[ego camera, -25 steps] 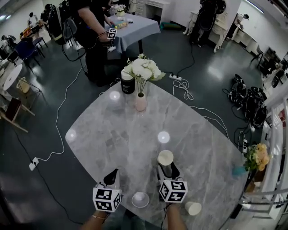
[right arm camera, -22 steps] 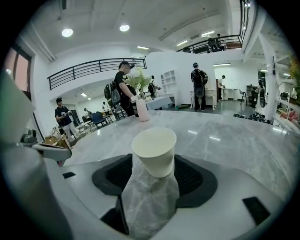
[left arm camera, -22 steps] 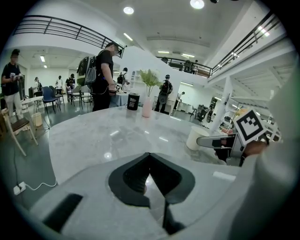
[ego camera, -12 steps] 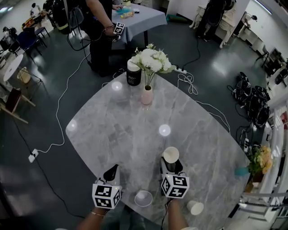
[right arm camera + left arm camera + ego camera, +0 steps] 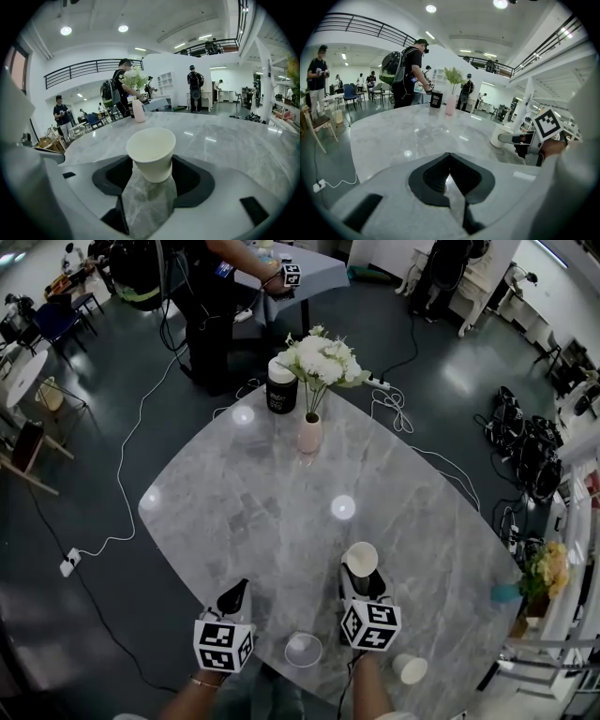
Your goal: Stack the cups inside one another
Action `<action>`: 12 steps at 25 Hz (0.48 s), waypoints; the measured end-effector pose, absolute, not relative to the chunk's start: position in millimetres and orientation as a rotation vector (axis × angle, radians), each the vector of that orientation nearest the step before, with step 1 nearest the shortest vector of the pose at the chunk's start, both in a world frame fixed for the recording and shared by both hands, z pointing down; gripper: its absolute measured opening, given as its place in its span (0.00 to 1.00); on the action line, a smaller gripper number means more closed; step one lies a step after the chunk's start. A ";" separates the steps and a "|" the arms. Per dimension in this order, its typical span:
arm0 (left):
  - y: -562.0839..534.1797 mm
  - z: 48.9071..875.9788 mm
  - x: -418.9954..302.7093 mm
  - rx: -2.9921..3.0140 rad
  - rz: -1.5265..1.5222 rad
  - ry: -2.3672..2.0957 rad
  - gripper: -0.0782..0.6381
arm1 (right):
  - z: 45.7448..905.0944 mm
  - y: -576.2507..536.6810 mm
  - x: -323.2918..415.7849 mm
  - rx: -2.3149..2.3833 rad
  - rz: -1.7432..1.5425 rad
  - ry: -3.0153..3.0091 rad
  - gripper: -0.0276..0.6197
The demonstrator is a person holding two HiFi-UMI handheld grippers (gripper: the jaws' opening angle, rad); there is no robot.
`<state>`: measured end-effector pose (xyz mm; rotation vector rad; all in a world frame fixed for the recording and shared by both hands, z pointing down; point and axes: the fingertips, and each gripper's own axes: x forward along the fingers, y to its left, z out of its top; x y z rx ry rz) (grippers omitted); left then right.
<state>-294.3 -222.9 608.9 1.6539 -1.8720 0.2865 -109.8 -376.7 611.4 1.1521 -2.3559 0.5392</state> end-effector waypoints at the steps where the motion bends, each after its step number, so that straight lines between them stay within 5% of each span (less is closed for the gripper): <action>1: -222.7 608.8 -293.4 1.657 0.286 -1.870 0.10 | 610.7 -375.8 -108.7 1.154 0.540 -2.356 0.41; 12: -212.2 595.2 -278.6 1.685 0.264 -1.866 0.10 | 585.9 -361.9 -93.3 1.179 0.516 -2.374 0.41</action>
